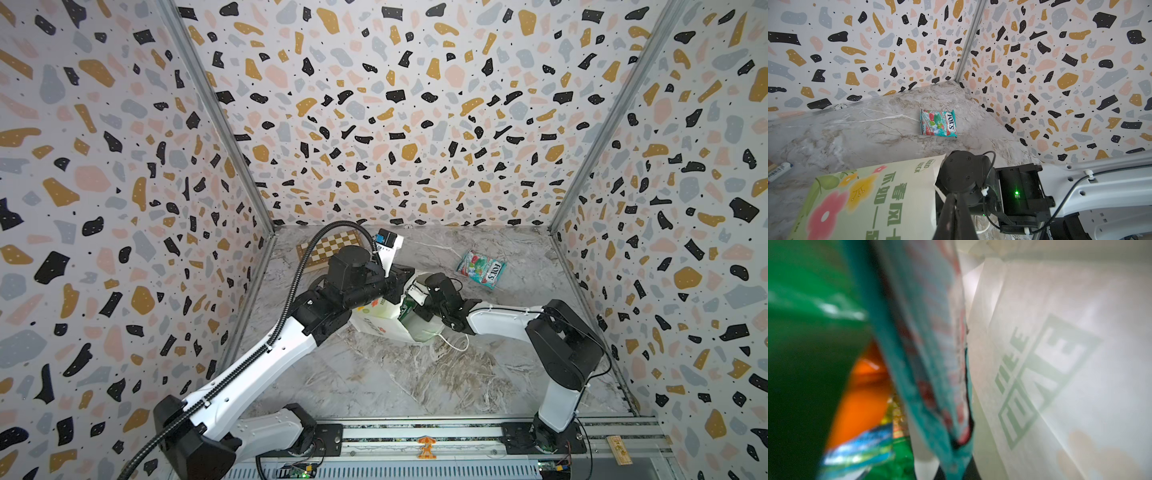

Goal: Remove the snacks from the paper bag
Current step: 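Close the right gripper on the teal packet standing inside the bag, then pull the teal packet up out of the bag with the right gripper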

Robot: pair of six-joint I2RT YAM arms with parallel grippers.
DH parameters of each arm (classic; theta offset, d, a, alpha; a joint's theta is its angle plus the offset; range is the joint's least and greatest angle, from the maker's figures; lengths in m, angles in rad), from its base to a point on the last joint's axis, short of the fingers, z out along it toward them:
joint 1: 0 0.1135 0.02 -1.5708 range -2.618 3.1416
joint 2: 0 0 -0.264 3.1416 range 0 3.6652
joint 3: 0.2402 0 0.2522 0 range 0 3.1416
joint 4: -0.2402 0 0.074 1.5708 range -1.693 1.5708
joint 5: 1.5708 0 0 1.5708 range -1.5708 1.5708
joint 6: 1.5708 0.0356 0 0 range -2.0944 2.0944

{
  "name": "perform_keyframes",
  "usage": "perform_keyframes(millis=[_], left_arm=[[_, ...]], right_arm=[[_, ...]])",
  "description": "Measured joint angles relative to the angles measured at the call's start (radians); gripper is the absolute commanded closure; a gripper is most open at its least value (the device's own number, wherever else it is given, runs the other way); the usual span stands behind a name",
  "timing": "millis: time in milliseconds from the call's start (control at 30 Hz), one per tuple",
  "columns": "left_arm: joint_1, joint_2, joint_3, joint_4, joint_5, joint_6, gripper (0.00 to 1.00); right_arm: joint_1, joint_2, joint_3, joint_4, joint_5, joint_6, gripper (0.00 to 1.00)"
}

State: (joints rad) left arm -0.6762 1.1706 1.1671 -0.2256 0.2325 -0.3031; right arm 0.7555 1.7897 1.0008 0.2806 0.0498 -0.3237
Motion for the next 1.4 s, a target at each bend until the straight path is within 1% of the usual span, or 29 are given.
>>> perform_keyframes(millis=[500,833,1200,1400], left_arm=[[0.0,-0.005,-0.016,0.0,-0.119,-0.016,1.0],[0.0,-0.006,-0.019,0.005,-0.187,-0.048,1.0],[0.0,-0.011,-0.032,0.025,-0.216,-0.058,1.0],[0.0,-0.027,-0.042,0.039,-0.219,-0.061,1.0]], right_arm=[[0.0,-0.272,-0.172,-0.051,0.0,0.09,1.0],[0.0,-0.474,-0.215,-0.148,0.003,0.148,1.0],[0.0,-0.683,-0.233,-0.224,0.056,0.166,1.0],[0.0,-0.805,-0.254,-0.247,0.121,0.167,1.0]])
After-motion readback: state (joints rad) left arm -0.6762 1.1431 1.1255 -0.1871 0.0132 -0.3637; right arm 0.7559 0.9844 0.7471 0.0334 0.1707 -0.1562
